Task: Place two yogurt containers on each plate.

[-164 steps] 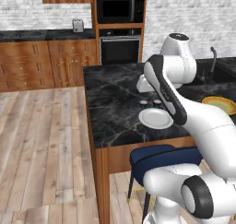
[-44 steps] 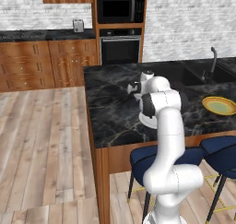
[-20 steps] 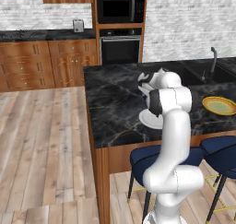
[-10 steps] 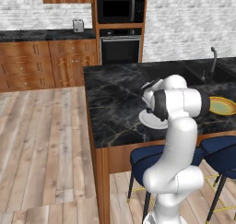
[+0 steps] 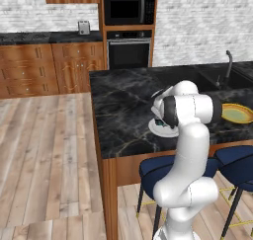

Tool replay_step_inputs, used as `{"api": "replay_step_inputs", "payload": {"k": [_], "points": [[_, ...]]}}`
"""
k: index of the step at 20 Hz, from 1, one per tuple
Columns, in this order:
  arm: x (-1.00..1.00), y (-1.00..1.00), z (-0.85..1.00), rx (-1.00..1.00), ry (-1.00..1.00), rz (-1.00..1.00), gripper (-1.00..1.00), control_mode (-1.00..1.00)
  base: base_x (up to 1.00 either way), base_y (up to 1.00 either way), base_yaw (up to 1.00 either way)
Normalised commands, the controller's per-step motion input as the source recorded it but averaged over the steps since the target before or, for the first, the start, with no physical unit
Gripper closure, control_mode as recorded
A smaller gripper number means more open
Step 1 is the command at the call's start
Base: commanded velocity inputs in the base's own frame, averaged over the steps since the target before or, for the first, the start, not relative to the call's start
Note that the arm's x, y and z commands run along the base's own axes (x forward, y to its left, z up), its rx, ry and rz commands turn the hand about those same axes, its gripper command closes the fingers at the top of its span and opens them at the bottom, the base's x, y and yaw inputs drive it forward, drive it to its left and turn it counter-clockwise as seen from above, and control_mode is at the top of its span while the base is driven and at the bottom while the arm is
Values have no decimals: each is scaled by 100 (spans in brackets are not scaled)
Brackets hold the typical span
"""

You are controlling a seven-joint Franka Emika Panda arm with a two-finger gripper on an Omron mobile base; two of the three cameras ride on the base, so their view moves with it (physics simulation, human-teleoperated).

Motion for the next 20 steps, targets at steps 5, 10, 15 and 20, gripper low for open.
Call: {"api": "replay_step_inputs", "payload": {"k": [5,10,15,20], "points": [[-1,0,-2,7,10,8,-100,-100,0,0,0],[-22,0,0,4,11,3,-100,-100,0,0,0],[-30,-1,6,0,2,0,-100,-100,0,0,0],[-39,-12,11,0,-4,1,-100,-100,0,0,0]]}}
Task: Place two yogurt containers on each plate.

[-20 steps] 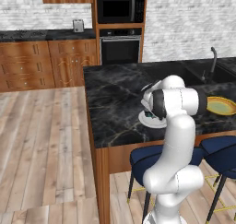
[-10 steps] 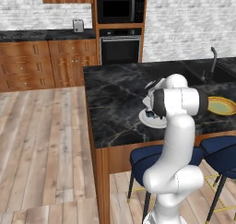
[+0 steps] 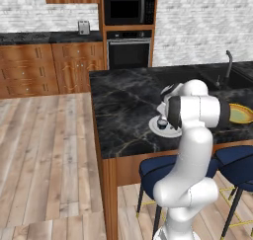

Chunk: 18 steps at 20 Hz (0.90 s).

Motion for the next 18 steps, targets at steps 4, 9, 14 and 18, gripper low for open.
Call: {"api": "replay_step_inputs", "payload": {"k": [4,9,14,18], "points": [[22,-29,51,0,0,0,-100,-100,0,0,0],[48,-39,49,-1,7,3,-100,-100,0,0,0],[54,-37,21,0,13,7,-100,-100,0,0,0],[57,-35,0,0,11,10,-100,-100,0,0,0]]}}
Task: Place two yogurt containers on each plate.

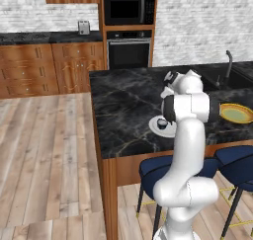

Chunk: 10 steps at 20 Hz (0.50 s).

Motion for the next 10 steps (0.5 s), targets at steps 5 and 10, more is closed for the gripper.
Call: {"api": "replay_step_inputs", "payload": {"k": [5,10], "points": [[34,-36,-11,0,7,12,-100,-100,0,0,0],[22,-6,-23,0,5,12,-100,-100,0,0,0]]}}
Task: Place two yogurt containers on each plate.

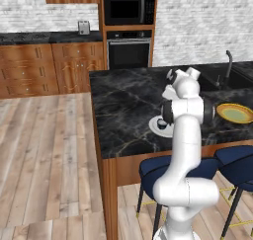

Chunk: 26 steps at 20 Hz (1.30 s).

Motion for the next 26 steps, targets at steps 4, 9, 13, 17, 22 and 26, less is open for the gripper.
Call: {"api": "replay_step_inputs", "payload": {"k": [4,9,13,17,22,26], "points": [[22,0,-27,0,12,12,-100,-100,0,0,0],[19,1,-29,0,10,11,-100,-100,0,0,0],[29,0,-15,2,0,8,-100,-100,0,0,0],[31,0,-11,2,0,7,-100,-100,0,0,0],[21,0,-19,0,-1,7,-100,-100,0,0,0],[16,0,-8,0,0,6,100,-100,0,0,0]]}}
